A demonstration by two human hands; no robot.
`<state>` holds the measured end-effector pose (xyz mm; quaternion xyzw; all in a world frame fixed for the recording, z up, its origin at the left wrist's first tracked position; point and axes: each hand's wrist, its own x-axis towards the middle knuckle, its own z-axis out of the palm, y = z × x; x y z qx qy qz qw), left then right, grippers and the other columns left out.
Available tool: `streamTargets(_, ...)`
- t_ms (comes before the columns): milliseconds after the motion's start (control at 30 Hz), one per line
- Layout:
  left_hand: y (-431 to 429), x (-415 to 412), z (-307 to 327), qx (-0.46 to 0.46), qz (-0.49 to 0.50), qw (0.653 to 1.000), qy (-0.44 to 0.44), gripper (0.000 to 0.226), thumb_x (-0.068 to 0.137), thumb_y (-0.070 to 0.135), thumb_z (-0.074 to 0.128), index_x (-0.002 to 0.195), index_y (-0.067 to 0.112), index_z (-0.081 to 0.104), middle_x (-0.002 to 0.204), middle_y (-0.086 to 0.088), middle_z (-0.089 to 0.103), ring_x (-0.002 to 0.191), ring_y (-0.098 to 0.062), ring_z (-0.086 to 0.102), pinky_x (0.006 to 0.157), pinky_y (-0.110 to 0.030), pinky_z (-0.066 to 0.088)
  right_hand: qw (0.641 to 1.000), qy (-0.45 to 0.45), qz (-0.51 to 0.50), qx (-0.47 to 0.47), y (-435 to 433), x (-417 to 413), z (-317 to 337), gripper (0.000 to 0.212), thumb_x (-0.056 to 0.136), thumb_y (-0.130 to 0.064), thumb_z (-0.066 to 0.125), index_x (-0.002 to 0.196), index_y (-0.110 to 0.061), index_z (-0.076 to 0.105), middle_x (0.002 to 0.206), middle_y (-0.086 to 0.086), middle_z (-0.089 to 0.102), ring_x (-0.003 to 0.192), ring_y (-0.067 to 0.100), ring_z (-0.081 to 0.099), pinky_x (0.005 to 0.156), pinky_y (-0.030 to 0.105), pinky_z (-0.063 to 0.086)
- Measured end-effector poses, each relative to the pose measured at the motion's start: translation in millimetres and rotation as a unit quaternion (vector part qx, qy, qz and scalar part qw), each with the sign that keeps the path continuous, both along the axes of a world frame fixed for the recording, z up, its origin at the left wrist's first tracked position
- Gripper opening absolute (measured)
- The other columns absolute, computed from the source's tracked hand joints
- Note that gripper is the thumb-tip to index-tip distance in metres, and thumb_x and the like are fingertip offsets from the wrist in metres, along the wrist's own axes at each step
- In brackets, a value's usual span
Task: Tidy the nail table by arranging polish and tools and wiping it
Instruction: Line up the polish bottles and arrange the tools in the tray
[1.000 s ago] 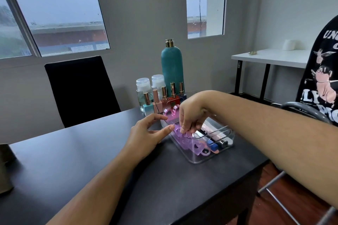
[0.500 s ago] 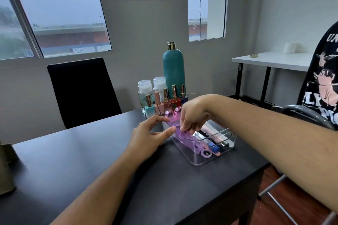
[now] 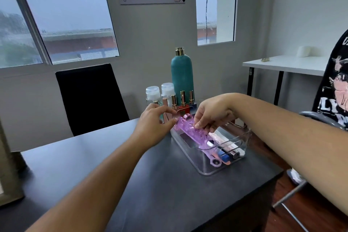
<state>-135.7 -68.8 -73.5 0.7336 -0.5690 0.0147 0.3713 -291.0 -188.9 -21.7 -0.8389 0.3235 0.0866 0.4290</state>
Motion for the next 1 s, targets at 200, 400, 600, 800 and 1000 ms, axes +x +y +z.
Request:
streamTargets(200, -22.4, 2.9, 27.0, 0.168, -0.074, 0.983, -0.023, 0.025, 0.084, 0.032, 0.067, 0.106, 0.021, 0.069, 0.108, 0.0, 0.061, 0.101, -0.02, 0.055, 0.091, -0.028, 0.042, 0.996, -0.082, 0.017, 0.028, -9.5, -19.2, 6.1, 0.012, 0.093, -0.003, 0.052, 0.092, -0.001, 0.064, 0.075, 0.008, 0.061, 0.066, 0.012, 0.056, 0.063, 0.022, 0.049)
streamTargets(400, -22.1, 6.3, 23.1, 0.106, -0.109, 0.981, 0.123, 0.018, 0.08, 0.029, 0.071, 0.082, 0.01, 0.073, 0.105, -0.007, 0.062, 0.094, -0.013, 0.052, 0.076, -0.016, 0.041, 0.996, -0.093, 0.005, 0.009, -11.6, -21.6, 0.9, 0.012, 0.093, 0.0, 0.052, 0.094, 0.0, 0.064, 0.075, 0.009, 0.06, 0.064, 0.012, 0.056, 0.061, 0.021, 0.051)
streamTargets(600, -23.2, 10.1, 30.7, 0.104, -0.08, 0.984, 0.117, 0.016, 0.076, 0.026, 0.075, 0.062, 0.027, 0.069, 0.129, 0.003, 0.047, 0.134, -0.007, 0.03, 0.102, -0.023, 0.025, 0.993, -0.087, -0.027, -0.073, -17.2, -19.8, 4.2, 0.014, 0.093, -0.01, 0.056, 0.087, -0.007, 0.069, 0.079, 0.007, 0.068, 0.059, 0.009, 0.058, 0.056, 0.021, 0.045)
streamTargets(800, -19.1, 19.1, 39.2, 0.166, -0.062, 0.983, 0.04, 0.013, 0.079, 0.026, 0.072, 0.066, 0.025, 0.069, 0.154, -0.002, 0.025, 0.145, -0.015, -0.007, 0.118, -0.044, 0.004, 0.987, -0.082, -0.084, -0.106, -25.3, -15.5, 1.6, 0.017, 0.092, -0.011, 0.059, 0.08, -0.009, 0.071, 0.082, 0.009, 0.07, 0.054, 0.008, 0.056, 0.052, 0.019, 0.043)
streamTargets(1000, -27.9, 6.6, 39.9, 0.265, -0.056, 0.96, -0.077, 0.02, 0.084, 0.033, 0.063, 0.065, 0.04, 0.061, 0.158, -0.001, 0.015, 0.144, -0.024, -0.015, 0.116, -0.048, -0.006, 0.982, -0.074, -0.067, -0.161, -16.1, 7.7, -12.6, 0.015, 0.093, -0.014, 0.058, 0.081, -0.013, 0.068, 0.081, 0.007, 0.067, 0.056, 0.01, 0.056, 0.049, 0.02, 0.042)
